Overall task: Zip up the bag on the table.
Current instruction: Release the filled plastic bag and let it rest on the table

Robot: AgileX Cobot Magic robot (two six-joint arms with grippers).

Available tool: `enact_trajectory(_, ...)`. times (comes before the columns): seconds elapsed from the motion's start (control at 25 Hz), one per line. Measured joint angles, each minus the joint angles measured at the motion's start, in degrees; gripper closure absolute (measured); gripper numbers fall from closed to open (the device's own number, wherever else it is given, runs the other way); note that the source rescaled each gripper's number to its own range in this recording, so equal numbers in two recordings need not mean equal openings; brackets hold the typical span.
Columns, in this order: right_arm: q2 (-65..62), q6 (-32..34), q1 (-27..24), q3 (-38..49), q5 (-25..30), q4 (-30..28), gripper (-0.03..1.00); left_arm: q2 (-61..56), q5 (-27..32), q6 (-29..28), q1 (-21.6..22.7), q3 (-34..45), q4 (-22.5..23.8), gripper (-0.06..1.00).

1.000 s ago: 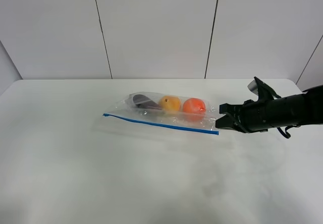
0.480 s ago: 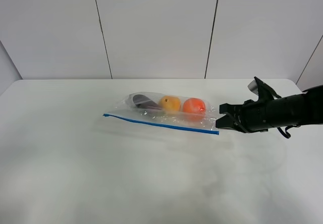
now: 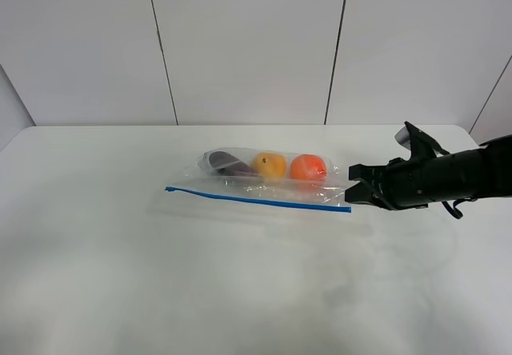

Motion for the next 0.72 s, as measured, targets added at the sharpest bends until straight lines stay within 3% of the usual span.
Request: enact_trajectory(0.72,0.00,0.00,0.00,0.00,-0.65,0.00,0.97,0.00,1.27,0.00,0.00,0.00,0.00,0.26)
